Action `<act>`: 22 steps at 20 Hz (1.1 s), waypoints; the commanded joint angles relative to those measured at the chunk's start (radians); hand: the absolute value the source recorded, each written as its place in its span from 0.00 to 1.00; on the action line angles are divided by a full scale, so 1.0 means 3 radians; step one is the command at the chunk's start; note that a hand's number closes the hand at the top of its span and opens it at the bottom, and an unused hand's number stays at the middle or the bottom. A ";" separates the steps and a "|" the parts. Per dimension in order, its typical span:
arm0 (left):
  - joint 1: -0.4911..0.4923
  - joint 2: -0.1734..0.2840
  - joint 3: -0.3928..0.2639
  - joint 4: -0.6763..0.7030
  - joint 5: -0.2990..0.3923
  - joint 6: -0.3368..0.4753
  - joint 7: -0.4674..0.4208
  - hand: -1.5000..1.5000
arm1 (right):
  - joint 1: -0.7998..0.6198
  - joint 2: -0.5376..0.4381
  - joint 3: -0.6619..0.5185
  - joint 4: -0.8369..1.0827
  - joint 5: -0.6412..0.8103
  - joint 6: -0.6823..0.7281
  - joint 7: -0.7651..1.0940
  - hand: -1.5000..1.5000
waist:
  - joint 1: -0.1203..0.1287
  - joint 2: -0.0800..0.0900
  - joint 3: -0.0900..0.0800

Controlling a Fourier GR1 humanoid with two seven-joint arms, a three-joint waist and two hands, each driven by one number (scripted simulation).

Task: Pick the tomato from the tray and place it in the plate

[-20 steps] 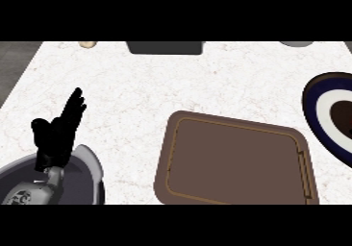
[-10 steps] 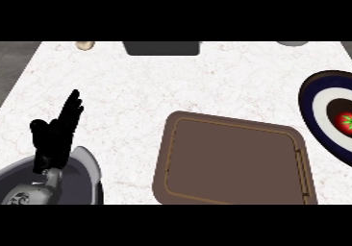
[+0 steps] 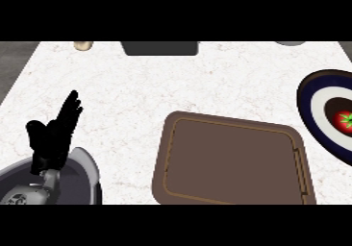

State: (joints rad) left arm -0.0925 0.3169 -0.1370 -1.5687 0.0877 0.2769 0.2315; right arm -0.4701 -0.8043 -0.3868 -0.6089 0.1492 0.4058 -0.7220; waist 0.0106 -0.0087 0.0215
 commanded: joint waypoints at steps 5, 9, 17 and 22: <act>0.0057 -0.0150 -0.0053 0.0334 0.0038 -0.0051 -0.0009 0.50 | 0.0014 -0.0051 -0.0005 0.0368 -0.0099 0.0425 -0.0471 0.00 | 0.0009 0.0062 -0.0063; 0.0112 -0.0126 -0.0056 0.0315 0.0047 -0.0072 0.0001 0.50 | 0.0099 -0.0079 0.0081 0.0355 -0.0054 0.0413 -0.0721 0.00 | 0.0008 0.0062 -0.0062; 0.0116 -0.0256 -0.0187 0.0265 -0.0081 0.0028 0.0024 0.50 | 0.0072 -0.0058 0.0137 0.0552 -0.0021 0.0095 -0.0715 0.00 | 0.0022 0.0063 -0.0061; 0.0120 -0.0303 -0.0192 0.0279 -0.0101 0.0064 -0.0010 0.50 | -0.0018 0.0015 0.0182 0.0739 0.0075 -0.0236 -0.0801 0.00 | 0.0054 0.0075 -0.0058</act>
State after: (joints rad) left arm -0.1059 0.3059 -0.1411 -1.5669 0.0738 0.2723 0.2361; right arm -0.4721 -0.8237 -0.3414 -0.4299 0.1535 0.3274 -0.8644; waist 0.0265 -0.0046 0.0210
